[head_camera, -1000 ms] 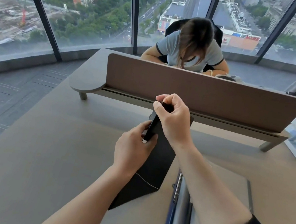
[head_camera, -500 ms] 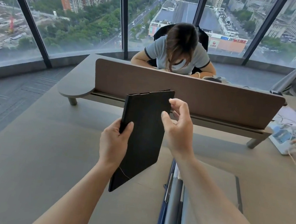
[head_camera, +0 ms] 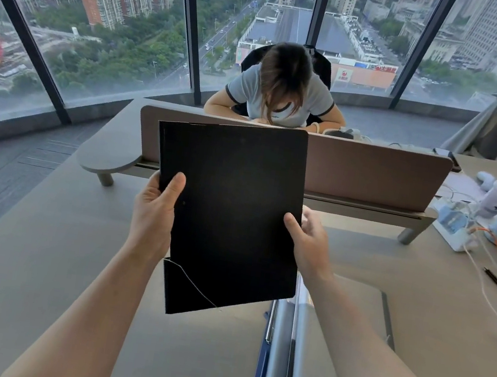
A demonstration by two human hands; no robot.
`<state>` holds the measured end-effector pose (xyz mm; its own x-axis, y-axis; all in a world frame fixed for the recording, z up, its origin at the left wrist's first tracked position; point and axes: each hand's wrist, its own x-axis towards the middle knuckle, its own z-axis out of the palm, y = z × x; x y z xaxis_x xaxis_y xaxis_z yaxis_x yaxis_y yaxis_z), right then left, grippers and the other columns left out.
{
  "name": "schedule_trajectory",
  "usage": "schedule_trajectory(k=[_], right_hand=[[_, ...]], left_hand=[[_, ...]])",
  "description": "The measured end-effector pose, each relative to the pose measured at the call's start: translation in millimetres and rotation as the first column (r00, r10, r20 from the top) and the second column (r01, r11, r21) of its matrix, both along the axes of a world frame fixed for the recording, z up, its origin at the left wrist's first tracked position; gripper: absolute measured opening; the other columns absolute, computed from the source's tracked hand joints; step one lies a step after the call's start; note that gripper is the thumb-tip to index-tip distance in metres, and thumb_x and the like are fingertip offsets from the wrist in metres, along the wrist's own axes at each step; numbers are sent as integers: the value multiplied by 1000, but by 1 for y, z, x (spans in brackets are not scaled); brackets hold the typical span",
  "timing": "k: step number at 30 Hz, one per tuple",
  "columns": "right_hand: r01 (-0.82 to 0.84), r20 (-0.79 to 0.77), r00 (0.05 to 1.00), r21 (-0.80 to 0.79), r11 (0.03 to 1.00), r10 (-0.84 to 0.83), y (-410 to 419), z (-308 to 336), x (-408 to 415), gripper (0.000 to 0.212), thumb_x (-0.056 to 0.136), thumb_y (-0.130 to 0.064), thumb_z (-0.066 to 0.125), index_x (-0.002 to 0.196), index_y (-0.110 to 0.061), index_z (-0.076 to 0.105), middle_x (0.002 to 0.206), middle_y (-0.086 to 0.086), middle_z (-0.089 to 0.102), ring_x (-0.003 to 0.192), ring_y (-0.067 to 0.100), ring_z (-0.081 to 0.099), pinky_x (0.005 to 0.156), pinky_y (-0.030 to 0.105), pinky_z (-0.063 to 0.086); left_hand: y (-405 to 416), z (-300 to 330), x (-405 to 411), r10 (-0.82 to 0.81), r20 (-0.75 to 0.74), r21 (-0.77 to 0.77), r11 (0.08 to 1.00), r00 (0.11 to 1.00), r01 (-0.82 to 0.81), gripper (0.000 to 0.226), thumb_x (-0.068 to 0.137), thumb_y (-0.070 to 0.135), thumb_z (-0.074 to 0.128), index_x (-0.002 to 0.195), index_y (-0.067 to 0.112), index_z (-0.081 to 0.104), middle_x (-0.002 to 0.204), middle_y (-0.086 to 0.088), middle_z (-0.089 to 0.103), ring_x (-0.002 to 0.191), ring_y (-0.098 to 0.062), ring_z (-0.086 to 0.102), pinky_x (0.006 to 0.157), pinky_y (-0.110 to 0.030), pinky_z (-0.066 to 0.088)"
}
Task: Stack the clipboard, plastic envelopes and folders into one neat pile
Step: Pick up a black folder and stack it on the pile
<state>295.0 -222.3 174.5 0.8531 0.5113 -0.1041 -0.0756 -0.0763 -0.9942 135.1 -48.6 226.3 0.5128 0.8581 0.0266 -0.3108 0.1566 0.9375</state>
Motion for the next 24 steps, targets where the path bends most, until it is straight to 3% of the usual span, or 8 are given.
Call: schedule_trajectory(k=[3,7,10,13,17,24], right_hand=[[19,45,999,82,996,-23,-6,8,2,15,96,-14,59,105,-8,69,99,4,75,94,21,70,80,31,56],[45,118,991,164,985,-65,-16,19,6,12,96,-8,57,100,-4,68,93,5,73,85,14,67,76,27,55],[99,131,983,229,968,-131,-22,31,10,10,96,-5,56,98,-1,66,91,5,71,83,13,65,76,27,55],[152,204,958,235,960,-202,-29,41,16,8,96,-7,57,93,-3,64,86,4,66,80,13,59,76,30,52],[196,291,922,214,957,-254,-38,50,22,9,96,-11,57,91,-6,63,82,-1,64,76,8,57,71,24,51],[262,370,874,188,947,-315,-53,55,28,15,97,-13,56,83,-14,60,75,-6,59,69,5,53,65,16,47]], left_hand=[[-4,-3,3,-29,24,-62,998,999,31,17,100,20,54,108,26,68,104,9,76,100,-9,71,77,-25,59],[-10,-10,7,-101,-18,-97,990,995,99,20,100,26,53,116,26,65,119,3,72,113,-17,67,93,-38,55],[-15,-17,10,-173,-153,-18,985,973,172,21,100,32,53,118,27,64,116,3,72,113,-21,66,96,-41,53],[-25,-23,14,-212,-217,43,973,953,226,20,98,25,57,116,23,66,107,2,75,105,-20,70,88,-33,56],[-39,-28,21,-249,-260,67,959,933,274,28,92,12,66,118,22,65,107,5,75,97,-11,72,77,-18,58],[-49,-46,28,-308,-346,144,916,886,374,42,86,-8,67,109,27,63,104,0,73,92,-9,71,76,-20,58]])
